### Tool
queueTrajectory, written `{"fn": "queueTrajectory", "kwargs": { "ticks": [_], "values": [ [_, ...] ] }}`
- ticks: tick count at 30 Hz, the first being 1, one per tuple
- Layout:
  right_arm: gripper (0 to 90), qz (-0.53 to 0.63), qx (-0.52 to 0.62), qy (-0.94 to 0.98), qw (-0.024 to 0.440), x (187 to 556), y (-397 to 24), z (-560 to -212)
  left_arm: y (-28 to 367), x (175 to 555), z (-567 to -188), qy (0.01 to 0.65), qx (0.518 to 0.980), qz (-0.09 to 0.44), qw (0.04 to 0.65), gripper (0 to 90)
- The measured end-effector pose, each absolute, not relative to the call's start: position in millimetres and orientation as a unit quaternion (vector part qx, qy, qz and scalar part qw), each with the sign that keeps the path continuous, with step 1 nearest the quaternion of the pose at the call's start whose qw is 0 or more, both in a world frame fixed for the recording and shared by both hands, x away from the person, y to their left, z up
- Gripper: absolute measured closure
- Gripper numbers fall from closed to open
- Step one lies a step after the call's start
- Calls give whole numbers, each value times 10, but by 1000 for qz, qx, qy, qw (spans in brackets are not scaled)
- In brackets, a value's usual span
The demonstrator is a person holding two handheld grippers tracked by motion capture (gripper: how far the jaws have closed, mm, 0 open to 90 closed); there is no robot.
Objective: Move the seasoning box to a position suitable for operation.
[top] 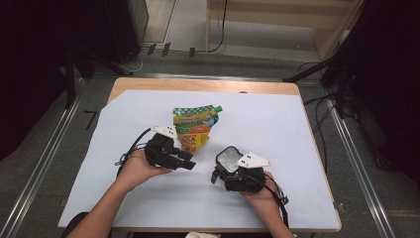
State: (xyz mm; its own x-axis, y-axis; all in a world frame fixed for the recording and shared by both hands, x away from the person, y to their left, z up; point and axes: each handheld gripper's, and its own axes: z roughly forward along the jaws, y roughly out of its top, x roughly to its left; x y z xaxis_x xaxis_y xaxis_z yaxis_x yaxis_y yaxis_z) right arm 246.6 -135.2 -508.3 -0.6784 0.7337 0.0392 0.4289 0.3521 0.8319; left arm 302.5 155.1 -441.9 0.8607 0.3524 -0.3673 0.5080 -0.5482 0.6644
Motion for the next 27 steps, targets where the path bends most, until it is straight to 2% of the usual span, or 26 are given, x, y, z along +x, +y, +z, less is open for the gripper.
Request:
{"fn": "queueTrajectory", "kwargs": {
  "ticks": [1,4,7,11,15,19,20,22,24,26,27],
  "values": [
    [154,438,364,804,170,2454,-1356,-5085,1540,3029,-4409,243,873,-101,410,622],
    [146,438,366,804,168,2457,-1358,-5086,1502,3028,-4421,240,876,-106,404,643],
    [42,417,380,810,159,2448,-1389,-5071,1444,3036,-4473,230,885,-109,390,636],
    [43,418,380,814,137,2385,-1425,-5015,1446,3063,-4476,232,881,-114,396,645],
    [74,425,389,809,117,2294,-1518,-4916,1435,3077,-4465,235,873,-123,408,725],
    [91,430,399,806,84,2233,-1634,-4852,1393,3049,-4427,229,876,-119,407,849],
    [154,432,401,804,83,2211,-1662,-4830,1382,3045,-4424,225,878,-120,406,868],
    [219,437,395,804,87,2173,-1717,-4788,1347,3042,-4435,220,881,-120,402,900],
    [351,443,388,804,86,2141,-1785,-4753,1314,3038,-4446,216,884,-117,399,900],
    [414,442,386,805,87,2128,-1821,-4747,1271,3033,-4457,209,887,-111,396,900],
    [494,441,387,806,84,2135,-1844,-4747,1256,3034,-4465,207,887,-112,397,900]
  ]
}}
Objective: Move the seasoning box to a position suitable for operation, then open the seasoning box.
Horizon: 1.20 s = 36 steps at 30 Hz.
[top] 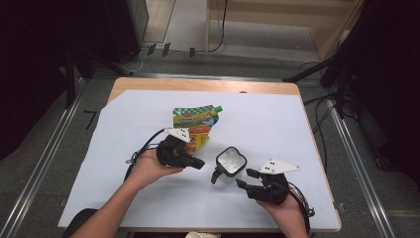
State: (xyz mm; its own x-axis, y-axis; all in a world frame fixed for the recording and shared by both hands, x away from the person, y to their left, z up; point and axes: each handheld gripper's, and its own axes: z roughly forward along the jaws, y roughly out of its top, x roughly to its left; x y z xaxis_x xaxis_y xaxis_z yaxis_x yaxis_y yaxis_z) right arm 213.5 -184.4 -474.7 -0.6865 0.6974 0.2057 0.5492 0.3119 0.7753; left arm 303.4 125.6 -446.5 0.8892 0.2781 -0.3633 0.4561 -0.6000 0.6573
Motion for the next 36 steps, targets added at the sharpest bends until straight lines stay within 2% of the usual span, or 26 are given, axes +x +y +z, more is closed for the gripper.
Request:
{"fn": "queueTrajectory", "kwargs": {
  "ticks": [1,2,3,5,6,7,11,19,36],
  "values": [
    [494,441,387,806,84,2135,-1844,-4747,1241,3036,-4475,206,888,-111,396,900],
    [567,440,388,805,90,2142,-1849,-4746,1228,3042,-4488,208,888,-110,395,900],
    [567,440,388,805,90,2142,-1849,-4746,1217,3043,-4499,212,888,-112,393,900],
    [643,440,387,805,92,2148,-1862,-4742,1186,3048,-4521,214,887,-117,391,900],
    [758,440,385,806,92,2161,-1889,-4741,1173,3046,-4529,214,887,-119,391,900],
    [758,440,385,806,92,2161,-1889,-4741,1154,3046,-4540,216,886,-126,391,900],
    [881,440,401,800,77,2215,-1946,-4758,1069,3038,-4596,217,886,-131,388,900],
    [900,443,405,797,74,2295,-1940,-4768,916,2955,-4642,207,890,-115,389,900],
    [900,439,407,798,74,2395,-1905,-4794,850,2921,-4654,212,884,-134,394,900]
  ]
}}
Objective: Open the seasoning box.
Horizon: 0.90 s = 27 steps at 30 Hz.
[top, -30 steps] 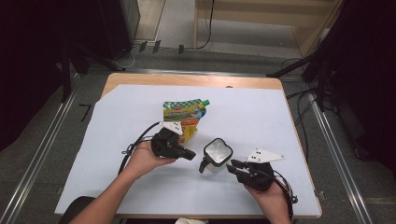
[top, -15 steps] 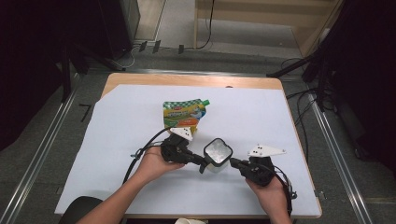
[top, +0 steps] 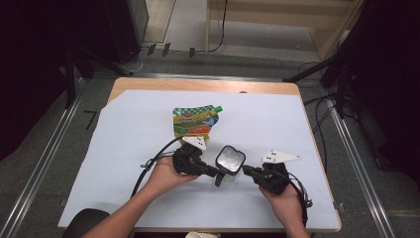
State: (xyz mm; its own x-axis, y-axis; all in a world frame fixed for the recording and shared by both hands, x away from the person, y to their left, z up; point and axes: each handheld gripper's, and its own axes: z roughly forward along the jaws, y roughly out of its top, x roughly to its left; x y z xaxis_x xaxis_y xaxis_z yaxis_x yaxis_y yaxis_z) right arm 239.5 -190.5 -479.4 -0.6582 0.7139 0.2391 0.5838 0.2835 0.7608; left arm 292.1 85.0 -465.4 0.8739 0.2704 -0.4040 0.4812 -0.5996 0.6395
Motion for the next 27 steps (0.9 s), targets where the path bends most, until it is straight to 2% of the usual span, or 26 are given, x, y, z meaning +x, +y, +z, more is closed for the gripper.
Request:
{"fn": "queueTrajectory", "kwargs": {
  "ticks": [10,27],
  "values": [
    [900,442,413,793,75,2515,-1878,-4808,782,2915,-4671,224,879,-155,392,900],
    [900,450,406,793,68,2736,-1828,-4844,598,2790,-4670,211,877,-145,405,892]
  ]
}}
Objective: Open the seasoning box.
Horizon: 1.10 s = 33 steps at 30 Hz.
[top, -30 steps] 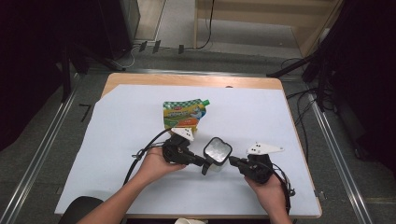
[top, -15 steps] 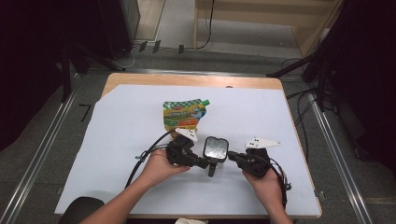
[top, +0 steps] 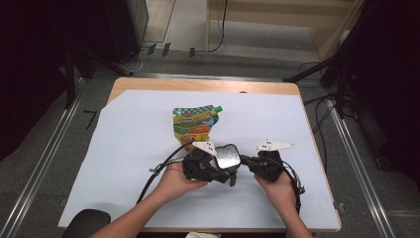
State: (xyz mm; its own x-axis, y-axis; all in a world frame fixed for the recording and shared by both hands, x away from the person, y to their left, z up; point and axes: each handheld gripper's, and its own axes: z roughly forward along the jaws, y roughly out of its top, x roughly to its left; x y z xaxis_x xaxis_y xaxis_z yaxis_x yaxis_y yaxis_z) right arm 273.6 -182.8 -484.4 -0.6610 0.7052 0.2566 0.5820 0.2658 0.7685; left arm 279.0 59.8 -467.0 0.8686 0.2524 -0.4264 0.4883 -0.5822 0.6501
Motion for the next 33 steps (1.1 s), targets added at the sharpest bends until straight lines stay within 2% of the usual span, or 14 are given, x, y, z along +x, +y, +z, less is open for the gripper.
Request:
{"fn": "queueTrajectory", "kwargs": {
  "ticks": [3,6,11,15,21,23,33],
  "values": [
    [900,451,397,796,76,2700,-1841,-4806,631,2770,-4625,203,880,-144,405,861],
    [900,457,396,792,77,2639,-1873,-4748,690,2768,-4552,188,880,-170,401,736],
    [900,455,401,792,77,2518,-1917,-4717,842,2776,-4455,175,885,-150,404,665],
    [900,463,408,783,74,2402,-1957,-4646,949,2816,-4425,179,881,-138,415,562],
    [900,459,396,792,69,2226,-1870,-4652,1064,2868,-4418,188,880,-127,418,522],
    [900,456,391,797,67,2152,-1825,-4665,1087,2885,-4417,190,880,-122,419,479],
    [900,456,372,806,59,2023,-1674,-4686,1131,2954,-4447,194,879,-117,420,423]
  ]
}}
